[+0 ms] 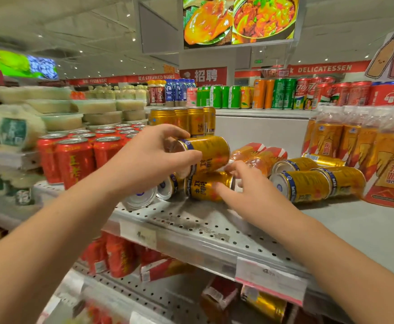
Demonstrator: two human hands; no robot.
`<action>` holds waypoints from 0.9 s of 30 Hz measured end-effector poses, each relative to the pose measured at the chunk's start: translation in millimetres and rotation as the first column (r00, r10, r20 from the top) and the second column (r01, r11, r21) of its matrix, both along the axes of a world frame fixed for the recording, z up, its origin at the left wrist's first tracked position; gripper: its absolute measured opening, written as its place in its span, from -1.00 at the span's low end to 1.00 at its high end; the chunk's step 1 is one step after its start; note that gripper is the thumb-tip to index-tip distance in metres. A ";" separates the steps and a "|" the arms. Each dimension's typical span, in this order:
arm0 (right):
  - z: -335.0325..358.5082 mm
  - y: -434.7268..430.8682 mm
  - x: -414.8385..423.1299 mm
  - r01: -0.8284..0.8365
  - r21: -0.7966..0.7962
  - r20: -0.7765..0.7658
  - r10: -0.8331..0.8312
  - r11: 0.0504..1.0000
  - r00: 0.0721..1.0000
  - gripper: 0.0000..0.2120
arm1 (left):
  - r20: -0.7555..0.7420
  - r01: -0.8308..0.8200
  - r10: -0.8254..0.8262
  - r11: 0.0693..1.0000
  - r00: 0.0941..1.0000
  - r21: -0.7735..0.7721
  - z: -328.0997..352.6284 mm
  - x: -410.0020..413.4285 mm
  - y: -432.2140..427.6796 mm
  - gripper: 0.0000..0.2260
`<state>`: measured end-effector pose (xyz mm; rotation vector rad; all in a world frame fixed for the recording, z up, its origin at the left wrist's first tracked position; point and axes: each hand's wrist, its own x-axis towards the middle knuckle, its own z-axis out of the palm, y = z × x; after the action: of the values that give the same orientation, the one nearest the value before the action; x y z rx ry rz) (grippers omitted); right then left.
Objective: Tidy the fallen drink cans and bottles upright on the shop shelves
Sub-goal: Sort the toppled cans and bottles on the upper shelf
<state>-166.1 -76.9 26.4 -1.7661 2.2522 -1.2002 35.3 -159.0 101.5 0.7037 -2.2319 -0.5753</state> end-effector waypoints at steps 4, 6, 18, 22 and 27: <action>0.7 0.7 -4.2 -0.039 -0.068 0.011 0.039 0.997 0.999 -0.78 | -0.017 0.057 -0.055 0.995 0.998 0.084 -23.0 27.6 10.8 -0.58; 0.3 -0.7 -5.9 -0.028 -0.083 0.007 0.029 0.996 1.000 -0.84 | 0.012 0.089 -0.091 0.991 0.996 0.103 -30.3 36.1 11.1 -0.57; 5.0 -9.2 -9.3 0.025 -0.101 0.535 0.033 0.995 0.844 -0.69 | 0.174 0.179 -0.197 0.977 0.965 0.113 -53.6 35.4 -12.2 -0.56; 3.3 -2.3 0.6 0.021 -0.014 0.435 -0.013 1.000 0.900 -0.54 | 0.278 0.191 -0.184 0.982 0.943 0.001 -53.0 27.3 -12.5 -0.52; 4.6 7.9 12.8 0.092 -0.048 0.287 -0.075 0.995 0.955 -0.53 | 0.376 0.153 -0.043 0.951 0.926 -0.268 -47.4 16.0 -11.9 -0.46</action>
<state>-153.3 -69.0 31.1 -1.4174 2.1610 -1.4473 51.3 -170.9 54.1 0.5804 -2.6404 -0.1540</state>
